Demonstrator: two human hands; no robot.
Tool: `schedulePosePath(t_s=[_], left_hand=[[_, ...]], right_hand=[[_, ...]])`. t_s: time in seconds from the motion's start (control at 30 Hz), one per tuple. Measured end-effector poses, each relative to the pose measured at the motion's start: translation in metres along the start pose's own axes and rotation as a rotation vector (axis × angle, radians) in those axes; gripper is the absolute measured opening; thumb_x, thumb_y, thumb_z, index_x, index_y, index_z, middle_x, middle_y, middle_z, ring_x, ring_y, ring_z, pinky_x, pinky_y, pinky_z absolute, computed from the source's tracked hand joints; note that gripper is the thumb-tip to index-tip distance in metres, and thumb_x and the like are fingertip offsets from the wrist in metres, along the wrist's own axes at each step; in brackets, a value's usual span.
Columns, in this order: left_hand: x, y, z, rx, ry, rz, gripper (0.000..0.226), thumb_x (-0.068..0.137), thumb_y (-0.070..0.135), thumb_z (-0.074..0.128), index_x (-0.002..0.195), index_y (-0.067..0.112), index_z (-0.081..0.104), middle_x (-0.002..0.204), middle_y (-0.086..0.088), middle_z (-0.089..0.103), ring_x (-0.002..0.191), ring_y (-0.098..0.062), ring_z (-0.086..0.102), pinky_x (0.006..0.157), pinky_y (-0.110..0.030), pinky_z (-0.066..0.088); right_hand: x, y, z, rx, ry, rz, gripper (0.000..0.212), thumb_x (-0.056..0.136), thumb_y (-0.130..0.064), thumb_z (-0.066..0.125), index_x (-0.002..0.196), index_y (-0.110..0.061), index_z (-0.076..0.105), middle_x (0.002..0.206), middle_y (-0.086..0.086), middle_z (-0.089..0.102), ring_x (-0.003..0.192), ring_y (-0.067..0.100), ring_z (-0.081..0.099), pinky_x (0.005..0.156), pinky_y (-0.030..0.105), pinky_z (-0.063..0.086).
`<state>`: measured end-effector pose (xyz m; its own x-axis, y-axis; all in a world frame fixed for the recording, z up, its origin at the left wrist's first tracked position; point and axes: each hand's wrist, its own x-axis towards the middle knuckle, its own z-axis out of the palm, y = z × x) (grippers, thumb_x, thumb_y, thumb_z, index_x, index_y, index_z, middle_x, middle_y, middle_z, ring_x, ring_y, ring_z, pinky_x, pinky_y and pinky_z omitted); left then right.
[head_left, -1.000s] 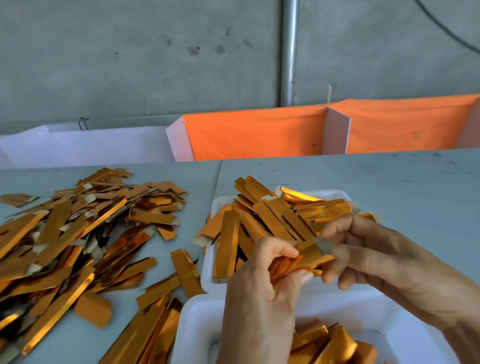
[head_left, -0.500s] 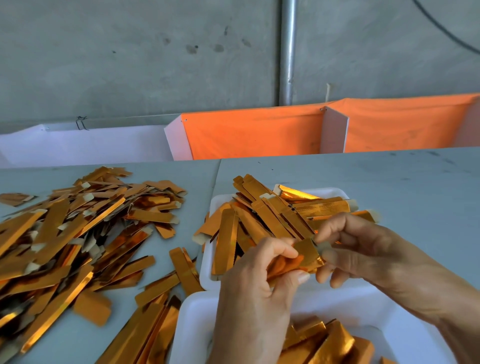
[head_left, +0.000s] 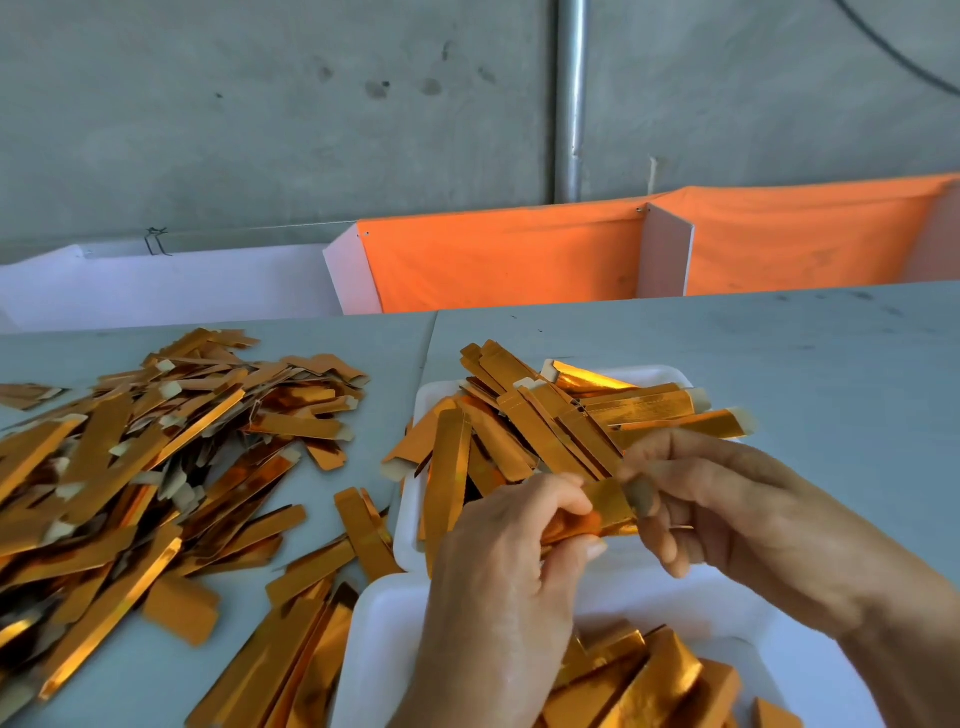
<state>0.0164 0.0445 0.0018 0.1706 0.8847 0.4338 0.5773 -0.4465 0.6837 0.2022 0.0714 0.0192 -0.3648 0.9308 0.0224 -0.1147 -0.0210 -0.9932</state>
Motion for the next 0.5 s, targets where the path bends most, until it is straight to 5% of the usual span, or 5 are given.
schedulePosePath(t_s=[0.23, 0.5], left_hand=[[0.0004, -0.0018, -0.0008, -0.048, -0.013, -0.011, 0.029, 0.08, 0.031, 0.071, 0.094, 0.046, 0.051, 0.105, 0.04, 0.054, 0.103, 0.008, 0.052, 0.078, -0.001, 0.04], [0.0001, -0.0003, -0.0002, -0.062, -0.027, 0.022, 0.033, 0.081, 0.031, 0.07, 0.099, 0.047, 0.048, 0.112, 0.042, 0.048, 0.104, 0.004, 0.053, 0.081, -0.005, 0.043]], right_hand=[[0.0038, 0.0059, -0.0005, 0.247, -0.016, 0.081, 0.05, 0.052, -0.03, 0.093, 0.091, -0.007, 0.071, 0.066, 0.011, 0.054, 0.049, 0.017, 0.054, 0.044, 0.022, 0.048], [0.0033, 0.0046, -0.0006, 0.198, -0.043, 0.109, 0.043, 0.048, -0.033, 0.093, 0.074, -0.011, 0.067, 0.056, 0.007, 0.052, 0.047, 0.014, 0.051, 0.043, 0.02, 0.045]])
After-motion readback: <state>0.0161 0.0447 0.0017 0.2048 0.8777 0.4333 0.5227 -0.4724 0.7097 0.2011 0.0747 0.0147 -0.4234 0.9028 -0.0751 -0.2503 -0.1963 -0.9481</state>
